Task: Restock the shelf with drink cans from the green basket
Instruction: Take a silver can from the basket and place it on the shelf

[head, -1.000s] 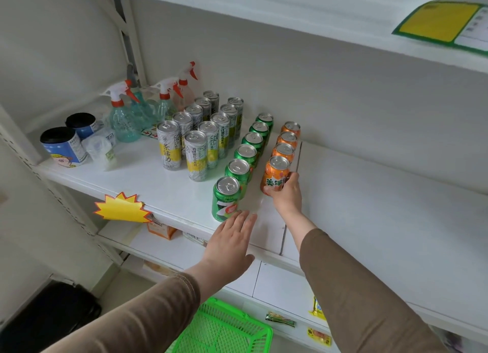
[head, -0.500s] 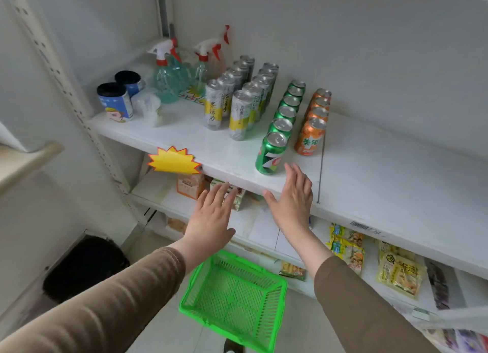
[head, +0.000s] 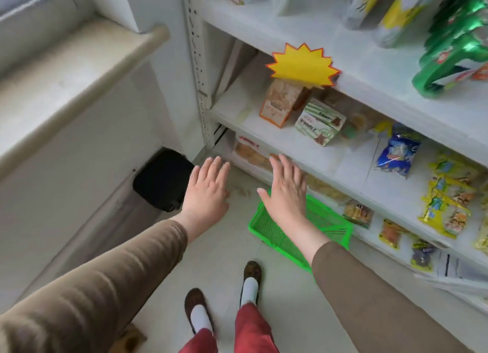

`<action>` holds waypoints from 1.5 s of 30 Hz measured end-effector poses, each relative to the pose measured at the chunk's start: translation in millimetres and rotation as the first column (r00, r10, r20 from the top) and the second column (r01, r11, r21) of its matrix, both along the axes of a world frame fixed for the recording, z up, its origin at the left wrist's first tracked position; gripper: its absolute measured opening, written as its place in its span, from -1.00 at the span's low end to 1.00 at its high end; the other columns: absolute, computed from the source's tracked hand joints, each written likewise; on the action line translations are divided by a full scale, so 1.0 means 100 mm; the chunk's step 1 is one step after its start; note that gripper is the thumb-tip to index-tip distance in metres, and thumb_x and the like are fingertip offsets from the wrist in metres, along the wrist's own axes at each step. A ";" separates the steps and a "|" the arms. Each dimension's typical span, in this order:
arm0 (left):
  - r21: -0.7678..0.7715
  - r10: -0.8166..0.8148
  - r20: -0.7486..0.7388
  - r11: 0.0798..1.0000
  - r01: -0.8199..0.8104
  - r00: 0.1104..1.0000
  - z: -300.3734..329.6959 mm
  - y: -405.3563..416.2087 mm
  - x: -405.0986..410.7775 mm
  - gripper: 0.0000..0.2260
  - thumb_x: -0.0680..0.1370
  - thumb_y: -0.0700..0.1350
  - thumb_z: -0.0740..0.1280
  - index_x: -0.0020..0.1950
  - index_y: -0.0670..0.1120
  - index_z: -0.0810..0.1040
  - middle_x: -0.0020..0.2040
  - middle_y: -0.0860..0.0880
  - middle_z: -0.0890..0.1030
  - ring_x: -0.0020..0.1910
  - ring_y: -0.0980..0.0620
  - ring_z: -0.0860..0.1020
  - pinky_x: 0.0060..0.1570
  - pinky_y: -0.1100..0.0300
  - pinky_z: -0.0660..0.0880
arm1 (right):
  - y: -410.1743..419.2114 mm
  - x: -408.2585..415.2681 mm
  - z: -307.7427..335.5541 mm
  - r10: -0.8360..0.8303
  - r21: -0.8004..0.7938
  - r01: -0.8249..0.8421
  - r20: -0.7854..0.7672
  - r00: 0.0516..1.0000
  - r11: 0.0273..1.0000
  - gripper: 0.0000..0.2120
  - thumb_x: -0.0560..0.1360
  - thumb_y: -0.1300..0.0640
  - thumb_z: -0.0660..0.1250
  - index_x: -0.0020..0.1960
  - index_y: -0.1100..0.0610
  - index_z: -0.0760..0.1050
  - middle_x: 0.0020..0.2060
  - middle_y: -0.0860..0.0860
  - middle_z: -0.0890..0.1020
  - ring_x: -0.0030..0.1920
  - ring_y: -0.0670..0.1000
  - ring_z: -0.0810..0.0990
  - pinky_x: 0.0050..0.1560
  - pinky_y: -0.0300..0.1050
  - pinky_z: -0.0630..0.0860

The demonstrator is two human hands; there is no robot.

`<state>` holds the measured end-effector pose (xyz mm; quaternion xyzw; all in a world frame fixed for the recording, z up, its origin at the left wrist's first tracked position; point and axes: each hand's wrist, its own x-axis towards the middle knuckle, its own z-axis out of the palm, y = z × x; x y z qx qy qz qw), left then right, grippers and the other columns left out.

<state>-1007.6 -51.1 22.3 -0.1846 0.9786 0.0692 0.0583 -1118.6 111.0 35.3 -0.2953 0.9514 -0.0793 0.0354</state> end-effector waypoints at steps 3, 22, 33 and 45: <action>0.006 0.068 0.071 0.998 -0.069 0.995 -0.59 -0.27 0.22 -0.13 0.38 0.05 0.43 0.59 -0.06 0.07 0.58 -0.13 0.13 0.58 -0.15 0.04 0.53 -0.13 0.04 | -0.29 0.16 -0.65 0.053 0.038 -0.056 0.075 0.996 0.998 -0.18 0.41 -0.09 0.49 0.56 0.05 0.21 0.55 0.05 0.25 0.50 0.16 0.23 0.48 0.12 0.24; 0.165 0.170 0.389 0.954 -0.250 0.905 -4.87 -0.69 0.68 -0.10 0.52 0.13 0.34 0.59 -0.05 -0.23 0.61 -0.08 -0.12 0.59 -0.10 -0.14 0.53 -0.01 -0.11 | -1.49 0.43 -5.50 0.052 0.158 -0.153 0.510 0.859 0.976 -0.49 0.57 -0.01 0.33 0.45 0.10 0.29 0.31 0.08 0.49 0.32 0.12 0.41 0.24 0.03 0.42; 0.190 0.247 0.428 0.916 -0.353 0.870 -5.85 -0.94 0.97 -0.13 0.54 0.11 0.33 0.60 -0.04 -0.22 0.61 -0.06 -0.11 0.59 -0.07 -0.12 0.55 0.03 -0.03 | -1.98 0.59 -6.78 -0.376 0.260 0.277 0.740 0.559 0.925 -0.35 0.42 -0.05 0.53 0.35 0.17 0.32 0.26 0.14 0.54 0.24 0.20 0.56 0.17 -0.01 0.52; 0.320 0.279 0.306 0.871 -0.374 0.910 -3.70 -0.69 0.60 -0.16 0.52 0.07 0.34 0.60 -0.06 -0.14 0.61 -0.08 -0.08 0.58 -0.11 -0.08 0.53 0.01 0.01 | -1.39 0.02 -4.26 -0.218 0.000 0.321 0.734 0.643 0.947 -0.54 0.43 -0.07 0.49 0.28 0.04 0.52 0.11 0.08 0.56 0.06 0.13 0.60 0.04 -0.12 0.47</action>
